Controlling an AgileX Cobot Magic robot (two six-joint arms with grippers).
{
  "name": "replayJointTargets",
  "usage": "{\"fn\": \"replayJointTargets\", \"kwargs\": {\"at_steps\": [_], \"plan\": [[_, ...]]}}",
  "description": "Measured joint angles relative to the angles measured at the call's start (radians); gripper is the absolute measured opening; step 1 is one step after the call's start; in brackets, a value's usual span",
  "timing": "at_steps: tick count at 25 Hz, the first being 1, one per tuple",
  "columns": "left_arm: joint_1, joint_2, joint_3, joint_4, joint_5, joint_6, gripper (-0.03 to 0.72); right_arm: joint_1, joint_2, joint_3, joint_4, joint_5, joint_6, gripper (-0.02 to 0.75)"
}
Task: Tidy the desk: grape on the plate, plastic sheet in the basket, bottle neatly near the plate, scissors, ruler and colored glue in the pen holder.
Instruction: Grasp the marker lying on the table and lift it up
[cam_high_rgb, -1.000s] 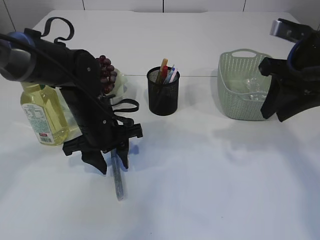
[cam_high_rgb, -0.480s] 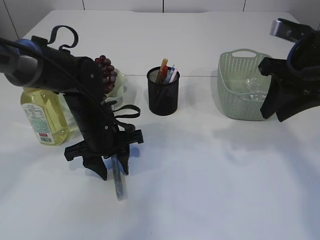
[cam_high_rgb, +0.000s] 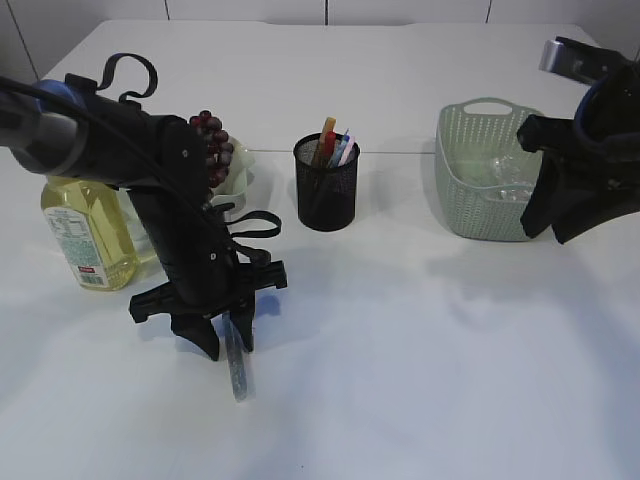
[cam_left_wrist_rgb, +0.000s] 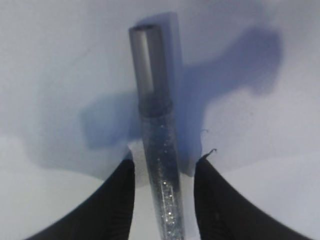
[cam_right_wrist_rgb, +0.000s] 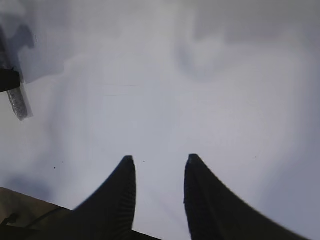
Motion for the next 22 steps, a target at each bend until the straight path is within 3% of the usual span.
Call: {"fn": "replayJointTargets", "kwargs": {"at_steps": [7, 22], "plan": [[0.0, 0.001, 0.0, -0.002, 0.0, 0.008, 0.257, 0.0, 0.0, 0.0, 0.0, -0.004, -0.002, 0.276], [0.0, 0.001, 0.0, -0.002, -0.002, 0.008, 0.254, 0.0, 0.0, 0.0, 0.0, -0.004, -0.003, 0.276]]}}
